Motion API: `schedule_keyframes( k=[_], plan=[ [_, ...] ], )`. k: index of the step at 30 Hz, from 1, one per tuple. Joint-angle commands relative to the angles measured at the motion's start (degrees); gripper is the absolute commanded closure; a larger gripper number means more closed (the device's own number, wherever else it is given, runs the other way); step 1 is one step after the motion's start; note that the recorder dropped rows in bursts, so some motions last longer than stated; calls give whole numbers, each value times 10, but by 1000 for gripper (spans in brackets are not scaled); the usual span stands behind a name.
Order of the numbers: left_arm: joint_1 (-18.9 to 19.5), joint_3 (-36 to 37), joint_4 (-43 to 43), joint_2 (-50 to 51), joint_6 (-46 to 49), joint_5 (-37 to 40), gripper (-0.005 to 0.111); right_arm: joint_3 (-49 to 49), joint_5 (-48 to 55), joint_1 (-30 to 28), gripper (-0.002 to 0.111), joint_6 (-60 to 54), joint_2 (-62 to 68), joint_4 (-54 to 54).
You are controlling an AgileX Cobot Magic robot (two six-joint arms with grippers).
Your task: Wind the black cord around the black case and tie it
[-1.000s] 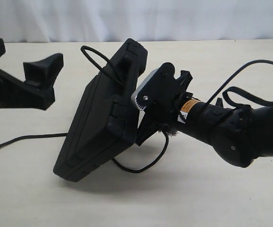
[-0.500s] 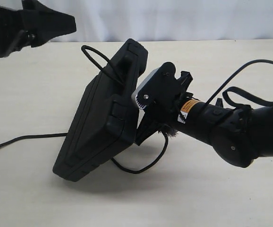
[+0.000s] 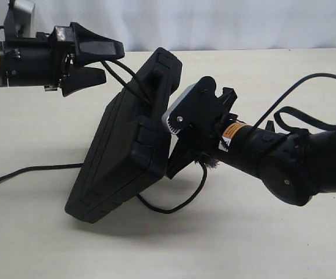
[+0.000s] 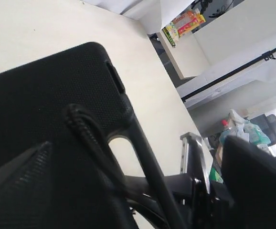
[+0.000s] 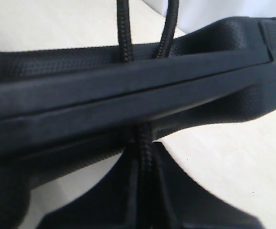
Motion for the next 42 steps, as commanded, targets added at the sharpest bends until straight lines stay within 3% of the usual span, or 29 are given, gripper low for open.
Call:
schedule_keyframes(
  k=[1, 7, 10, 14, 15, 16, 17, 20, 22, 29, 33, 39, 42],
  plan=[
    [-17, -4, -27, 10, 32, 23, 21, -4, -6, 0, 104, 5, 0, -7],
    [-36, -4, -40, 10, 56, 51, 21, -4, -6, 0, 104, 6, 0, -7],
    [-38, -4, -30, 18, 56, 57, 41, -4, -6, 0, 104, 10, 0, -7],
    [-38, -4, -30, 21, 56, 57, 77, -4, -7, 0, 101, 23, 0, -7],
    [-38, -4, -30, 21, 56, 57, 92, -4, -7, 0, 94, 35, 0, -7],
    [-38, -4, -30, 21, 55, 57, 98, -4, -7, 0, 89, 35, 0, -7],
    [-38, -4, -30, 21, 55, 57, 107, -4, -6, 0, 78, 37, 0, -7],
    [-38, -4, -30, 21, 55, 57, 107, -4, 22, 0, 45, 61, -12, -7],
    [-38, -4, -31, 21, 55, 59, 107, -4, 83, 0, 37, 52, -42, -7],
    [-38, -4, -39, 21, 55, 58, 107, -4, 259, -6, 36, -15, -151, -7],
    [-38, -4, -39, 21, 55, 57, 107, -5, 262, -53, 36, 1, -201, 76],
    [-38, -4, -34, 21, 55, 56, 107, -15, 297, -59, 36, 4, -193, 103],
    [-38, -4, -26, 21, 57, 55, 107, -63, 377, -59, 38, 8, -161, 103]
  ],
)
